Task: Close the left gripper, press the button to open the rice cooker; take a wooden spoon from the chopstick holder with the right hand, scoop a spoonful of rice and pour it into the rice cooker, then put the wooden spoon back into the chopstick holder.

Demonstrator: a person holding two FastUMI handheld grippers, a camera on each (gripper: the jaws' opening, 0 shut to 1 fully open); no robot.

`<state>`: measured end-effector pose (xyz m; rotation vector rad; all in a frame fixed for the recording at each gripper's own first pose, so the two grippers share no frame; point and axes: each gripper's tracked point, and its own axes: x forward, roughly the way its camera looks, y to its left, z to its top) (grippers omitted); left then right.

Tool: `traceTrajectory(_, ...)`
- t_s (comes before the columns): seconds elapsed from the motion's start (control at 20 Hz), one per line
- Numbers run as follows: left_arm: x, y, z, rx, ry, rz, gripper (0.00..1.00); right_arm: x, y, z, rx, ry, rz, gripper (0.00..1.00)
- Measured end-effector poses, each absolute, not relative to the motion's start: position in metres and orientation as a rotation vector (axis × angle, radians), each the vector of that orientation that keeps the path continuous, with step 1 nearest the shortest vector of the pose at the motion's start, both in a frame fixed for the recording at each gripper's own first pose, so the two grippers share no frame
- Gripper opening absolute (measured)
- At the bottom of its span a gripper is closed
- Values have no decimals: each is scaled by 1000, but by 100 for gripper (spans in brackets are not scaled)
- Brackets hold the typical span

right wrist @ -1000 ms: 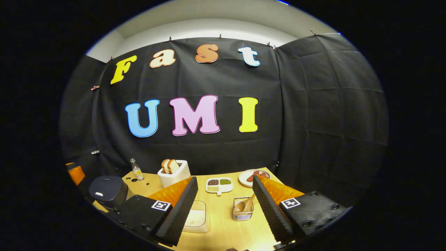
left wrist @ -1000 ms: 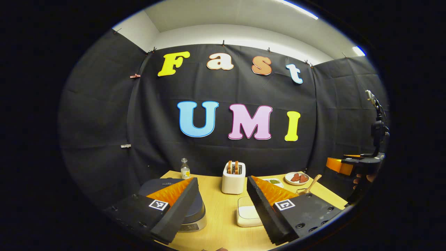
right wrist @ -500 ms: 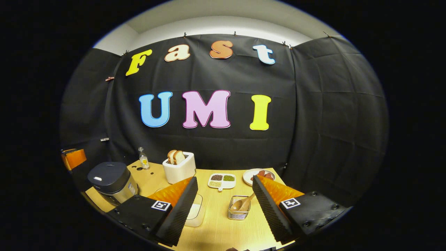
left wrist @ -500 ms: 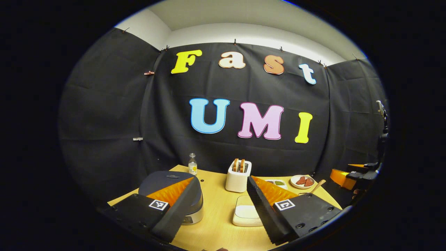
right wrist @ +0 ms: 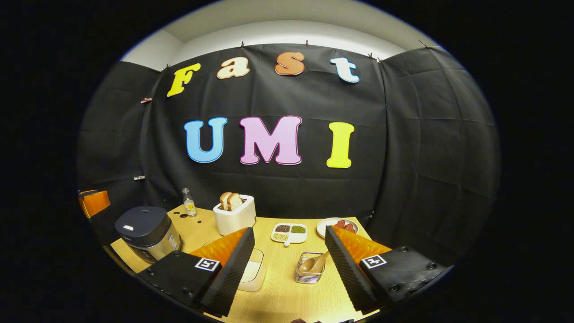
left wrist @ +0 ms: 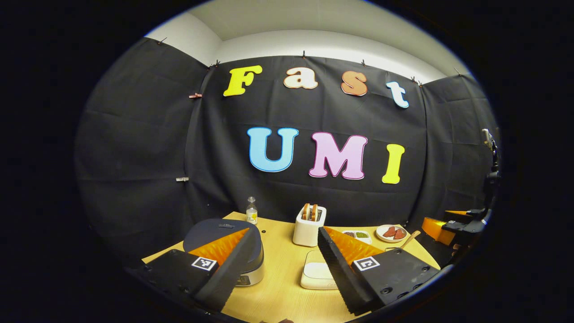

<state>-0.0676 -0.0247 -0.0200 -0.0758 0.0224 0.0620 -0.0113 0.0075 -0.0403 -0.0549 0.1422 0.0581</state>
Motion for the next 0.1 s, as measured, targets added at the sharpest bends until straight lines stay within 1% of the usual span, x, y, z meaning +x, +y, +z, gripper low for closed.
traceTrajectory(0.1, -69, -19, -20, -82, 24, 72, 95, -12, 10, -41, -58, 143, 62, 99)
